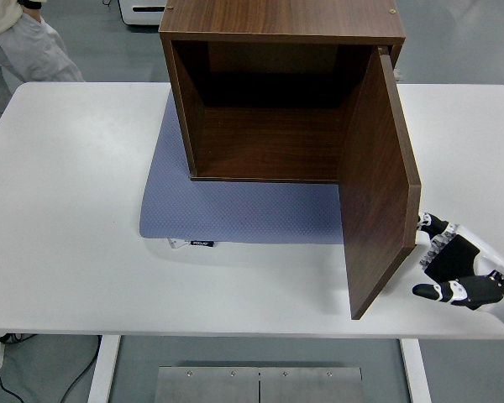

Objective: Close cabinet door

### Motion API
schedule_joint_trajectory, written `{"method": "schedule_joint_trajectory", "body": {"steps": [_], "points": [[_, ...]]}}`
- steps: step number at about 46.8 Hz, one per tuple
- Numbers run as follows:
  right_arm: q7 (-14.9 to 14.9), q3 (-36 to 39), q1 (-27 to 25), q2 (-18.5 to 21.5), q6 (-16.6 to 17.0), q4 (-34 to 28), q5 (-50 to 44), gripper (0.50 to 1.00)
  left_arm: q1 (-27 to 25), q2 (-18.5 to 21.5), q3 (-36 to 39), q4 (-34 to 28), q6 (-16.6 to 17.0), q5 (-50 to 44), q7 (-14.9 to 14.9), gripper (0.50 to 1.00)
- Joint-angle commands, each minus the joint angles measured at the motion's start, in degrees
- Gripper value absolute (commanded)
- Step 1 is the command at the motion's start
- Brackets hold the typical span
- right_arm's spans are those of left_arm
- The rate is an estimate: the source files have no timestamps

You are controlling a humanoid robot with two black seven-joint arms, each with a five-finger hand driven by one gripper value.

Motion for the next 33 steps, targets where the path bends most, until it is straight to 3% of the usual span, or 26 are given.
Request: {"method": "schedule_joint_trajectory", "body": {"steps": [1,33], "points": [[0.00,-0.39,0.68,0.40,0.00,-0.10,-0.01,1.000,-0.01,0.00,0.00,0.00,0.00,0.00,-0.01,1.000],[-1.14,-3.73,4.11,5.41,0.00,-0.63,-0.36,1.000,-0.01,0.00,0.00,0.00,0.00,0.00,-0.09,1.000]]}}
